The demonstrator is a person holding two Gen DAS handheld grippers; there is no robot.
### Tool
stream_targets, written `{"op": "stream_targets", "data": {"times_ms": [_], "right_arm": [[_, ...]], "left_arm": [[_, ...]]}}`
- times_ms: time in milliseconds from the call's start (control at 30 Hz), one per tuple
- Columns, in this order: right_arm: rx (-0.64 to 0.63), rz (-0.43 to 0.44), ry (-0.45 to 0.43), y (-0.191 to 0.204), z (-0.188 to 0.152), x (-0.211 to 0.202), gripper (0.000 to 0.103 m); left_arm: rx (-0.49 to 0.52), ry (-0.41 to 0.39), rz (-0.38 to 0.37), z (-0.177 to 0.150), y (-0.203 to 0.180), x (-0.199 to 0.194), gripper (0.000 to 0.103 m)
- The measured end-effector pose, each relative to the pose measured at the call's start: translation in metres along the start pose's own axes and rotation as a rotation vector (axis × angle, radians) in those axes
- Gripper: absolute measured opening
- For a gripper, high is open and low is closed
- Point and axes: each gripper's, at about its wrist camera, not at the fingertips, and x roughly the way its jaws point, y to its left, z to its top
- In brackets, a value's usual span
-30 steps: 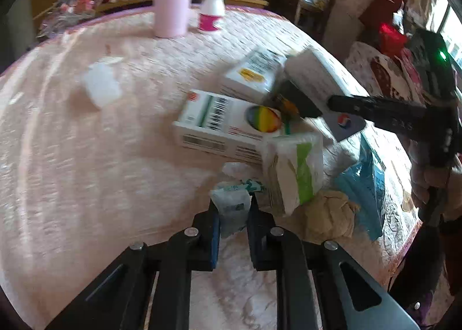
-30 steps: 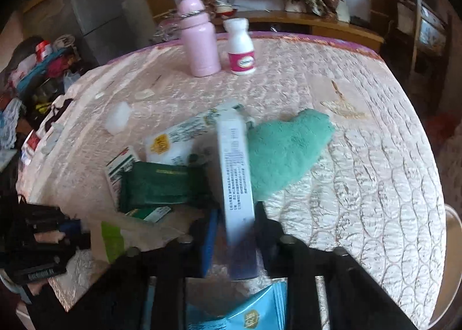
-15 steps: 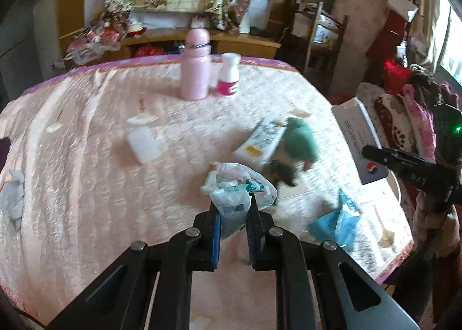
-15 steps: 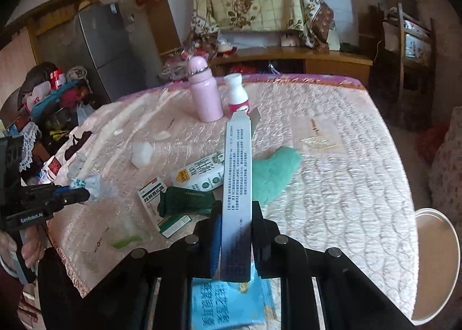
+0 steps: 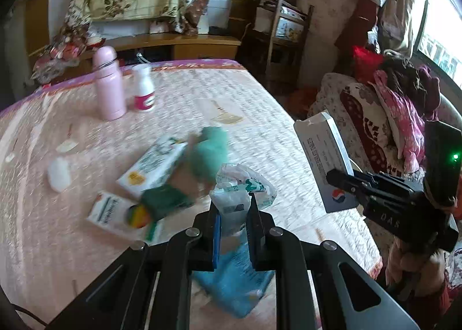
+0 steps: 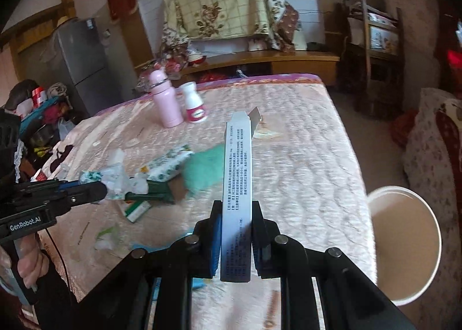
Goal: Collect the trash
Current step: 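Carry both items to the white bucket and open both tools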
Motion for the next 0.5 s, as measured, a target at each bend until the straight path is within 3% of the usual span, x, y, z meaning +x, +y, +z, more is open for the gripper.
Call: {"op": "stream_targets", "data": {"times_ms": [500], "right_arm": [[0.164,-0.170,-0.004,-0.121,-0.022,-0.030,0.019]], "left_arm": [[0.106,0.060,-0.060,0.029,-0.120,0.068,0.016]]}}
